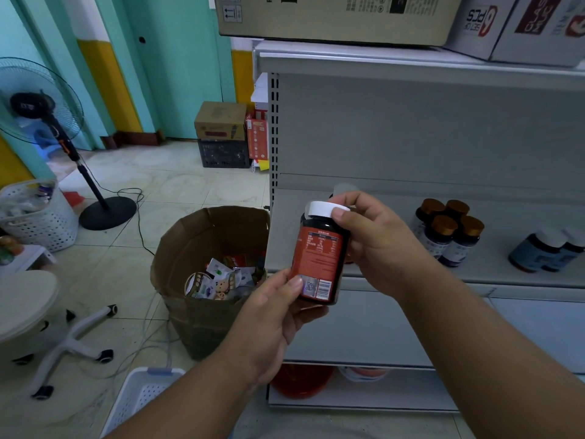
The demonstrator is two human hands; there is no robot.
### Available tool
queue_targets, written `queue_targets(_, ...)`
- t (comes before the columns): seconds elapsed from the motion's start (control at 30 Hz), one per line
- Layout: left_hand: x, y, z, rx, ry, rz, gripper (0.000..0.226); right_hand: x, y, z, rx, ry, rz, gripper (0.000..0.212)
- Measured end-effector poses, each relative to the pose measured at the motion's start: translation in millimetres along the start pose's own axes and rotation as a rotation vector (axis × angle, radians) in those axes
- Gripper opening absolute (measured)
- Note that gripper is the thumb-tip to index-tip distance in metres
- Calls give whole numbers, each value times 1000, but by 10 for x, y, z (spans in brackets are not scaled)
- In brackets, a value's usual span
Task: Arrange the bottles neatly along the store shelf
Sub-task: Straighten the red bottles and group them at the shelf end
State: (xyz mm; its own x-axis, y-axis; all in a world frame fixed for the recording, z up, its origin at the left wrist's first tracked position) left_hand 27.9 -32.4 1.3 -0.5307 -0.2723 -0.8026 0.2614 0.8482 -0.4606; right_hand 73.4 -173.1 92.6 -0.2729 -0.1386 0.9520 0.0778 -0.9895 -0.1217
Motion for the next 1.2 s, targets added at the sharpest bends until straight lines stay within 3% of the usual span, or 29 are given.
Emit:
queue_targets(0.2,-58,-28,4,-28,-31,64,80,46,7,-59,-34,12,-76,23)
queue_targets(0.33,-7,-56,-10,60,5,-107,66,42,-21,-93,10,-39,17,10)
queue_targets(0.47,11,-80,-12,63,19,-119,67,94,22,-116,-20,0,-38,7)
queue_targets(0.6,-19,-127,0,65,15,-106,76,98,29,-127,-42,20,-79,11)
queue_targets(0.77,40,-144,-32,147,127,-292,73,81,10,-140,30,-38,59,19)
queue_targets(0.87,52,-129,-16,129,134,-296,65,113,33,-144,-23,-4,0,24)
queue_targets(0.97,2,-103,2,102,81,-238,72,140,17,-145,-66,36,-57,30)
queue_targets(1.1,9,-101,1,133,84,-261,73,160,-23,-133,-4,24,-75,9)
queue_targets(1.2,42,-93,-4,128,128,-286,75,169,13,-111,8,19,-72,8)
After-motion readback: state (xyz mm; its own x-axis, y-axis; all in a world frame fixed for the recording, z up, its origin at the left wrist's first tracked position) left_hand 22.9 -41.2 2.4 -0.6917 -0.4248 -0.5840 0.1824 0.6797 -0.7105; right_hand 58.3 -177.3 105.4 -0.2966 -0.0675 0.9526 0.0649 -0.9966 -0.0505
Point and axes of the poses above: each hand's wrist, its own z-axis towards the middle knuckle, its own y-axis out of the back of the hand, x = y × z, the point moved 7 cm from there along z, towards the middle knuckle, and after that the axes turned 15 degrees about y, right-handed, at the moved point
